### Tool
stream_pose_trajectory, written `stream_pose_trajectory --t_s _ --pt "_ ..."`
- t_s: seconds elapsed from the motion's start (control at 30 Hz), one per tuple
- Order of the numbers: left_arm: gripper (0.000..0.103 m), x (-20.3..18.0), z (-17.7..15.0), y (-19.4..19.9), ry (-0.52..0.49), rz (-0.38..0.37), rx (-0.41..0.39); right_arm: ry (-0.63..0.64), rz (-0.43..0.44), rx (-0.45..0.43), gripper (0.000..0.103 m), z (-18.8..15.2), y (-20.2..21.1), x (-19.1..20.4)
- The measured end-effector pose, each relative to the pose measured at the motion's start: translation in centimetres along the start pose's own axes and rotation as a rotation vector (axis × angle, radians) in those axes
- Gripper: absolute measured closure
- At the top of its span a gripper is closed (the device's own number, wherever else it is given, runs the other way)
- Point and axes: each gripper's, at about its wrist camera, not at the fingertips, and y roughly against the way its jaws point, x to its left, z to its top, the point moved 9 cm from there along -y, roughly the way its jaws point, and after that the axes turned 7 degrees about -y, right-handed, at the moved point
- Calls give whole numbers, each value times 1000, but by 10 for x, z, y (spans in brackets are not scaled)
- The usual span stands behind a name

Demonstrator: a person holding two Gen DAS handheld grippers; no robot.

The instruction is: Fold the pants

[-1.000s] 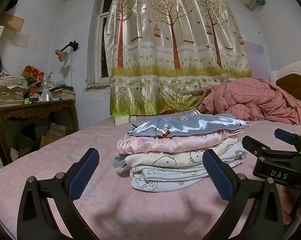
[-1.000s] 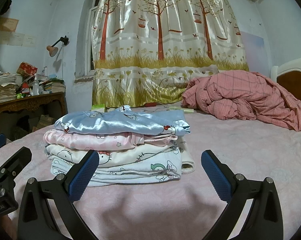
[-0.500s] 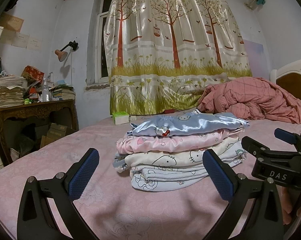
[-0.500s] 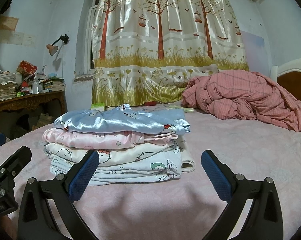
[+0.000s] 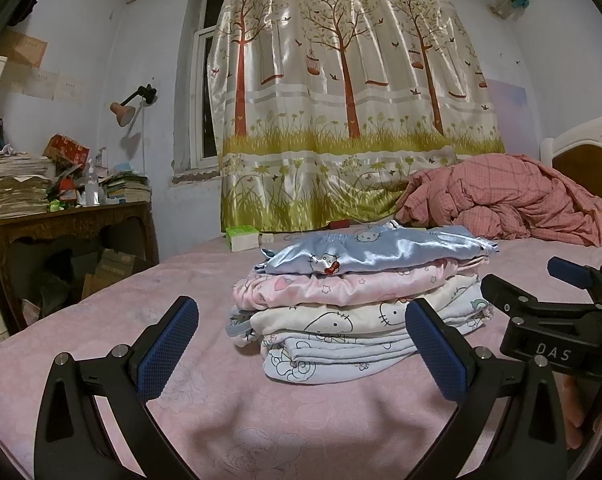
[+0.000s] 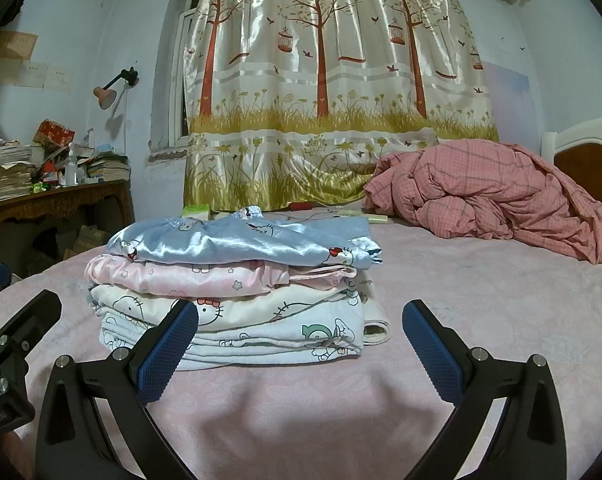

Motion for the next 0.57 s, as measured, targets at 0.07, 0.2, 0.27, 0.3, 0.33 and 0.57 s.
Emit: stream_pose_trajectory --t_s 0.07,0.2,0.27,0.3,0.33,0.57 --pt "0 1 1 1 0 1 0 0 0 -1 1 0 0 0" --pt "0 3 -1 -2 14 -2 9 2 0 -1 1 0 0 -1" --pt "0 6 -3 -2 22 0 17 1 0 0 1 0 0 0" --pt "0 8 -5 -2 25 0 19 1 0 0 1 0 0 0" --pt "0 9 -5 -1 25 -1 20 1 1 -1 1 1 0 0" --pt "0 15 -4 3 8 -2 9 1 1 1 1 1 0 -1"
